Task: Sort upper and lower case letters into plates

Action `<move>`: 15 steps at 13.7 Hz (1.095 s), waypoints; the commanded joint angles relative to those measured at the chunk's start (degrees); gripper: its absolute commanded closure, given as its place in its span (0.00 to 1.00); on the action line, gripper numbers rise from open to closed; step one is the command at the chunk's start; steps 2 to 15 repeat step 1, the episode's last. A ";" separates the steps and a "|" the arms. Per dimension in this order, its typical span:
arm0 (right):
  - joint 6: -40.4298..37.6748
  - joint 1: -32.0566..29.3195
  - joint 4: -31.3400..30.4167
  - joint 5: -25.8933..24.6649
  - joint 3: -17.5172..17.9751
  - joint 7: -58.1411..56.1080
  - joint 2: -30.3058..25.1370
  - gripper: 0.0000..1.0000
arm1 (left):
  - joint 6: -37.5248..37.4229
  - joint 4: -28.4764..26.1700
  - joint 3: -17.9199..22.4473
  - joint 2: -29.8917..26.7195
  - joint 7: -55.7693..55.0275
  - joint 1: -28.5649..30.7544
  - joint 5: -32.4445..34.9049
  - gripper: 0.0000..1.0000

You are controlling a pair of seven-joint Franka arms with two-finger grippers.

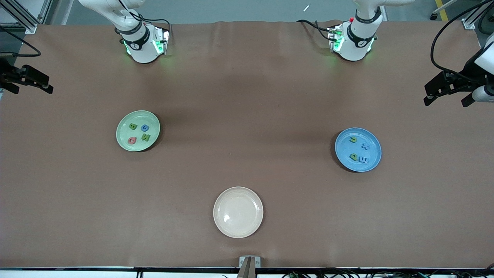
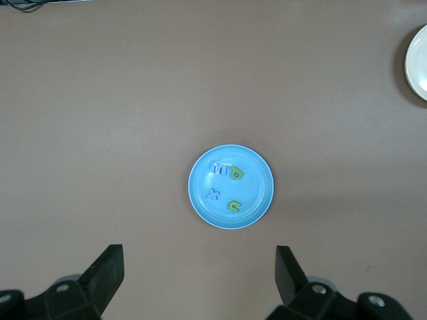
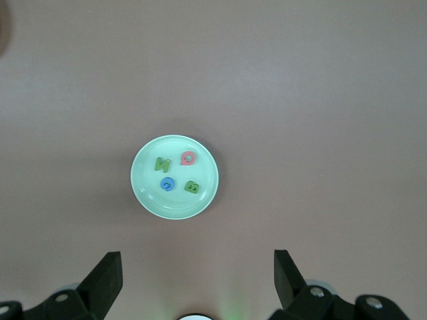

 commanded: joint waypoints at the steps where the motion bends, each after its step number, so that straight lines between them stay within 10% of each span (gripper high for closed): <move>1: 1.47 -0.03 -2.51 1.54 0.00 -0.37 -1.95 0.00 | -0.95 0.21 -0.54 -0.49 0.24 0.53 0.26 0.00; 15: 1.47 -0.03 -2.51 1.54 0.00 -0.37 -1.95 0.00 | -0.95 0.21 -0.54 -0.49 0.24 0.53 0.26 0.00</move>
